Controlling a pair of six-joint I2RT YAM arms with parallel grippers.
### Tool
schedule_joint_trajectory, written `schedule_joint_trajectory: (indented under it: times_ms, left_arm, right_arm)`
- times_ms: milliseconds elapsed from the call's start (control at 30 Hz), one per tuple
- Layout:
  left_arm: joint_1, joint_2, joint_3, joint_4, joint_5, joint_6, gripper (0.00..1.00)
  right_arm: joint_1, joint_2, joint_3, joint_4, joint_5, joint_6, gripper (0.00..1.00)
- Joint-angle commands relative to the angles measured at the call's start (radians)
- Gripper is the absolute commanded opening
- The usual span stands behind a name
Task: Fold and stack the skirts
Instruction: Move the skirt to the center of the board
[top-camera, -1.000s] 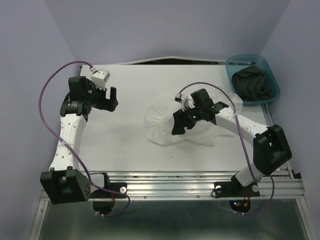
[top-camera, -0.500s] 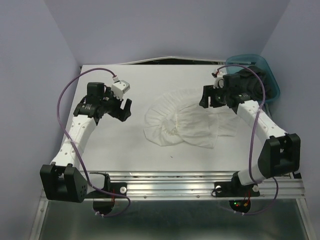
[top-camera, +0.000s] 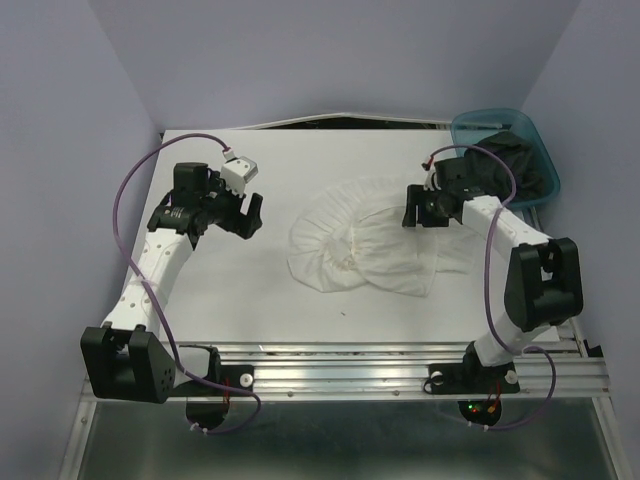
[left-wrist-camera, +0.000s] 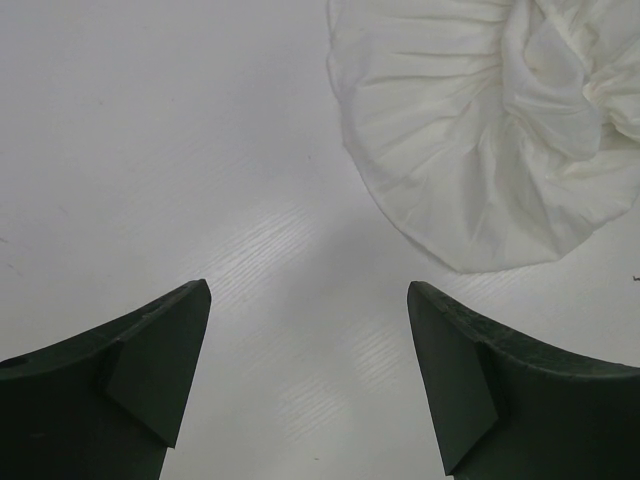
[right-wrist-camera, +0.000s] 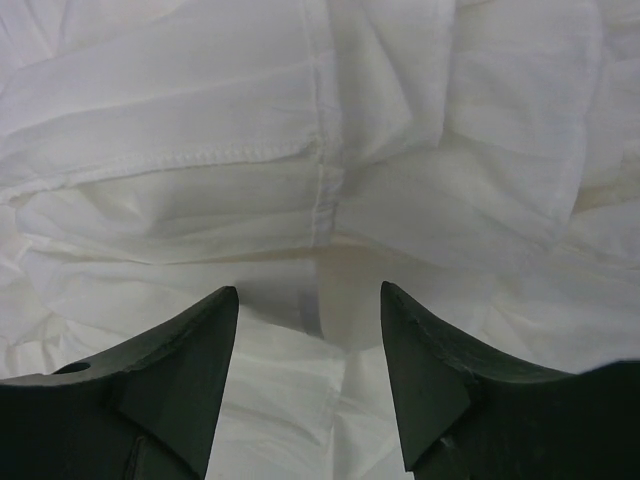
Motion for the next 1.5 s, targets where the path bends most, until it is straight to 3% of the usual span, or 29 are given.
schedule_joint_trajectory:
  times_ms: [0, 67, 100, 133, 167, 200, 300, 933, 1167, 1333, 1467]
  left_arm:
    - [-0.003, -0.024, 0.002, 0.027, 0.000, -0.004, 0.91]
    - [-0.003, -0.026, -0.007, 0.030, 0.000, -0.004, 0.91]
    - [-0.003, -0.026, -0.008, 0.030, 0.000, -0.004, 0.91]
    - [-0.003, -0.026, -0.012, 0.033, -0.002, -0.005, 0.91]
    - [-0.003, -0.026, -0.014, 0.035, -0.002, -0.004, 0.91]
    - [-0.003, -0.026, -0.017, 0.035, 0.000, -0.005, 0.91]
    - [-0.003, -0.024, -0.020, 0.041, 0.001, -0.010, 0.91]
    - [-0.003, -0.027, -0.026, 0.037, -0.002, -0.013, 0.91]
    - [-0.003, -0.015, -0.001, 0.040, 0.001, -0.034, 0.91]
    - [0.007, -0.015, 0.028, 0.034, 0.041, -0.077, 0.91]
    - [0.055, -0.018, 0.043, 0.029, 0.093, -0.106, 0.91]
  right_arm:
    - [-0.010, 0.004, -0.022, -0.013, -0.080, 0.019, 0.60]
    - [-0.010, -0.008, -0.021, -0.023, -0.118, 0.014, 0.47]
    - [-0.010, -0.008, -0.019, -0.028, -0.126, 0.014, 0.47]
    - [-0.010, -0.019, -0.018, -0.033, -0.137, 0.008, 0.34]
    - [-0.010, -0.025, -0.016, -0.036, -0.151, 0.007, 0.29]
    - [-0.010, -0.030, -0.013, -0.037, -0.175, 0.007, 0.18]
    - [-0.010, -0.056, -0.013, -0.037, -0.262, -0.009, 0.01]
    - [-0.010, -0.165, 0.053, 0.075, -0.600, 0.043, 0.01]
    - [0.183, -0.105, 0.116, 0.164, -0.602, 0.090, 0.01]
    - [0.397, 0.046, 0.114, 0.282, -0.518, 0.117, 0.01]
    - [0.499, 0.189, 0.178, 0.316, -0.467, 0.117, 0.01]
